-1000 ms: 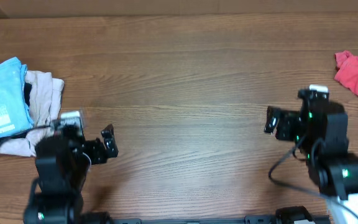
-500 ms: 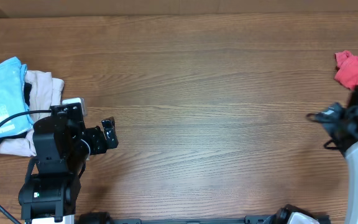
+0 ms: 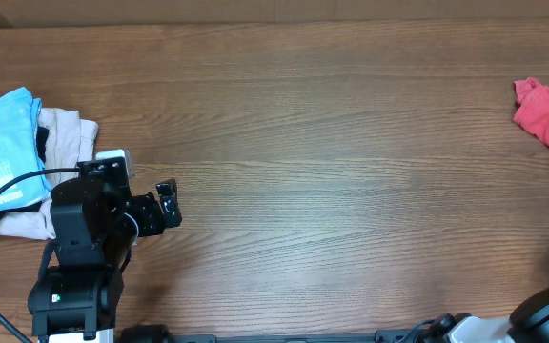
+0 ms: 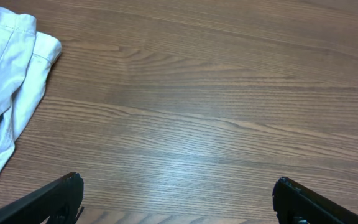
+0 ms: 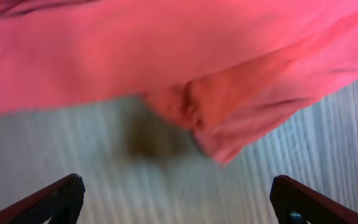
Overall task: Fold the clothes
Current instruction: 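Reach the right gripper to the red t-shirt at the right edge and grasp it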
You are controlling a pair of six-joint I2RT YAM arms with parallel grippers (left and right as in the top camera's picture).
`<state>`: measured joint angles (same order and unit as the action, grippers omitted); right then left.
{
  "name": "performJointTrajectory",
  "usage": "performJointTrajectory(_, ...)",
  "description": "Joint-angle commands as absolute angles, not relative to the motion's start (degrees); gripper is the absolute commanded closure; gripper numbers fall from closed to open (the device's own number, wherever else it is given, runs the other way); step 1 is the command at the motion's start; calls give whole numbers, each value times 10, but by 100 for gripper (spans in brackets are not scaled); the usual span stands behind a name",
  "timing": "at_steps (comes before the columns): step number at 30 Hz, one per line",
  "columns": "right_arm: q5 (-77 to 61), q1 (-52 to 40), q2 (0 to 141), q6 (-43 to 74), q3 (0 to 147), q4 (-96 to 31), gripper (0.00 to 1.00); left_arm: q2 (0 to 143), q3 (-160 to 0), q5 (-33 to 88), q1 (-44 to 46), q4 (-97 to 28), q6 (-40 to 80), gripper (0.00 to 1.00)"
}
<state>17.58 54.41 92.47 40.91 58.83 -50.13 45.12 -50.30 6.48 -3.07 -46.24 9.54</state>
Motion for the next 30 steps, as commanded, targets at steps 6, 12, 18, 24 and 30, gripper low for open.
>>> performJointTrajectory(6, 199, 570, 1010, 383, 599, -477, 0, 450, -519, 71, -29, -458, 103, 0)
performJointTrajectory(12, 200, 571, 1038, 370, 599, -450, 0, 450, -519, 71, -29, -458, 103, 0)
performJointTrajectory(18, 201, 582, 1038, 371, 572, -425, 11, 450, -519, 71, -29, -458, 103, 0)
performJointTrajectory(24, 199, 609, 1038, 397, 540, -410, 28, 450, -519, 71, -29, -458, 103, 0)
performJointTrajectory(30, 177, 634, 1038, 397, 539, -409, 82, 450, -519, 71, -29, -454, 103, 0)
